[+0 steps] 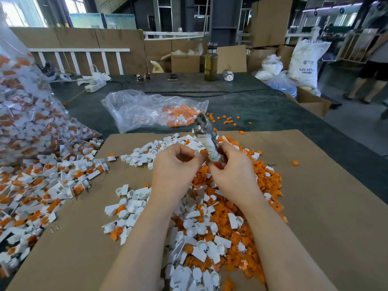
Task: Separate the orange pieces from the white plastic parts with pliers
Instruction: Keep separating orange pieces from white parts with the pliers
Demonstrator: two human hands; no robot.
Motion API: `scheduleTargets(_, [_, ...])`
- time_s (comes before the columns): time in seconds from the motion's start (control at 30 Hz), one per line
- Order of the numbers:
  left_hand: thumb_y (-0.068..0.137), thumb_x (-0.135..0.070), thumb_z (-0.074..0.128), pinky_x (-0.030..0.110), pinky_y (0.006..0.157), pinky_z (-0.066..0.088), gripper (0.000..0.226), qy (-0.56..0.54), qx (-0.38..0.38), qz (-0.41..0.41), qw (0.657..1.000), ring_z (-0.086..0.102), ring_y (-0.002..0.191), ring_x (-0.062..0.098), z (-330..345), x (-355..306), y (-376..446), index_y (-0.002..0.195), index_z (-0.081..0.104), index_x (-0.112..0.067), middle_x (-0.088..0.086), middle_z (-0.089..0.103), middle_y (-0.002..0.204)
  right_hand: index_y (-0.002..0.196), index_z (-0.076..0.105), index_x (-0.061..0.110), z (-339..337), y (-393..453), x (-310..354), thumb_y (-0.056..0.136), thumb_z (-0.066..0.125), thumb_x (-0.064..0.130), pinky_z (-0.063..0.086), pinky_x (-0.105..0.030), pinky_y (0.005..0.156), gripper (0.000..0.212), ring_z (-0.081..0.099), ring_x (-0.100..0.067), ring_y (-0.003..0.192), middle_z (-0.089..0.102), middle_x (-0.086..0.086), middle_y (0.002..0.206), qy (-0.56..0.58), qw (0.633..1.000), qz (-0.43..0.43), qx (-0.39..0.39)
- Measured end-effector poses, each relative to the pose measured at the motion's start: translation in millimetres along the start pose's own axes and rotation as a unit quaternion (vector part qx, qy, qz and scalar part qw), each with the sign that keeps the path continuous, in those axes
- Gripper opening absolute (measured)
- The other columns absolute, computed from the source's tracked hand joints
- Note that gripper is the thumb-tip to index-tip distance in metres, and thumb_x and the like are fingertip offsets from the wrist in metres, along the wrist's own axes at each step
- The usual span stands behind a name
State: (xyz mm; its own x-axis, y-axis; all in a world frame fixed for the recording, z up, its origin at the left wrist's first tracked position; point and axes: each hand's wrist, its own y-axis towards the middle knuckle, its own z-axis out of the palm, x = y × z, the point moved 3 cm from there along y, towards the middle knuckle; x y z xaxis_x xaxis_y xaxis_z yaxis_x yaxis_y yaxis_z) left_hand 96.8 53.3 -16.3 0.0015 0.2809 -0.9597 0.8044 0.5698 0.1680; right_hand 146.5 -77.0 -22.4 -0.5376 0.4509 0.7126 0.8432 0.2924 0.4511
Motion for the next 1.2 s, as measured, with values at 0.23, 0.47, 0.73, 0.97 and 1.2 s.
scheduleTargets(0.23, [0.087, -0.025, 0.075, 0.023, 0.065, 0.051, 0.014, -0.010, -0.003, 0.009, 1.000, 0.070, 0.069, 0.009, -5.3, 2.5, 3.3, 0.078, 0.067, -0.022, -0.009, 0.072, 0.067, 0.099, 0.061, 0.024, -8.0, 1.9, -3.0, 0.087, 0.064, 0.018, 0.041, -0.014, 0.058, 0.014, 0.056, -0.001, 0.072, 0.059, 0.014, 0.079, 0.027, 0.996, 0.022, 0.084])
scheduleTargets(0.47, [0.090, -0.017, 0.072, 0.026, 0.075, 0.054, 0.010, -0.079, 0.002, 0.026, 0.997, 0.069, 0.070, 0.007, -12.3, 2.6, 5.3, 0.082, 0.066, -0.018, -0.008, 0.073, 0.068, 0.102, 0.060, 0.020, -16.5, -1.0, -7.5, 0.085, 0.068, 0.018, 0.043, -0.022, 0.062, 0.019, 0.056, -0.002, 0.070, 0.059, 0.009, 0.082, 0.022, 0.981, 0.045, 0.187])
scheduleTargets(0.73, [0.091, -0.010, 0.068, 0.012, 0.066, 0.052, 0.008, -0.126, 0.024, 0.050, 0.990, 0.067, 0.063, 0.001, -15.2, 4.1, 8.1, 0.084, 0.065, -0.013, -0.010, 0.071, 0.064, 0.112, 0.056, 0.025, -17.3, -3.4, -6.0, 0.087, 0.067, 0.020, 0.039, -0.018, 0.064, 0.028, 0.056, 0.002, 0.078, 0.058, 0.014, 0.089, 0.021, 0.969, 0.051, 0.240])
scheduleTargets(0.97, [0.092, -0.007, 0.067, 0.014, 0.067, 0.053, 0.011, -0.145, 0.033, 0.065, 0.987, 0.067, 0.065, 0.003, -16.8, 4.8, 9.0, 0.083, 0.063, -0.013, -0.012, 0.069, 0.063, 0.100, 0.062, 0.022, -14.9, -4.9, -1.5, 0.087, 0.062, 0.011, 0.043, -0.026, 0.061, 0.018, 0.055, 0.001, 0.067, 0.057, 0.013, 0.074, 0.013, 0.967, 0.032, 0.251])
scheduleTargets(1.2, [0.092, -0.004, 0.065, 0.016, 0.067, 0.053, 0.013, -0.159, 0.034, 0.065, 0.985, 0.066, 0.064, 0.004, -16.6, 6.3, 9.9, 0.082, 0.063, -0.013, -0.012, 0.067, 0.062, 0.094, 0.064, 0.021, -12.1, -5.0, 2.9, 0.087, 0.058, 0.008, 0.051, -0.047, 0.074, 0.017, 0.059, -0.018, 0.078, 0.065, -0.001, 0.088, -0.011, 0.969, 0.022, 0.245])
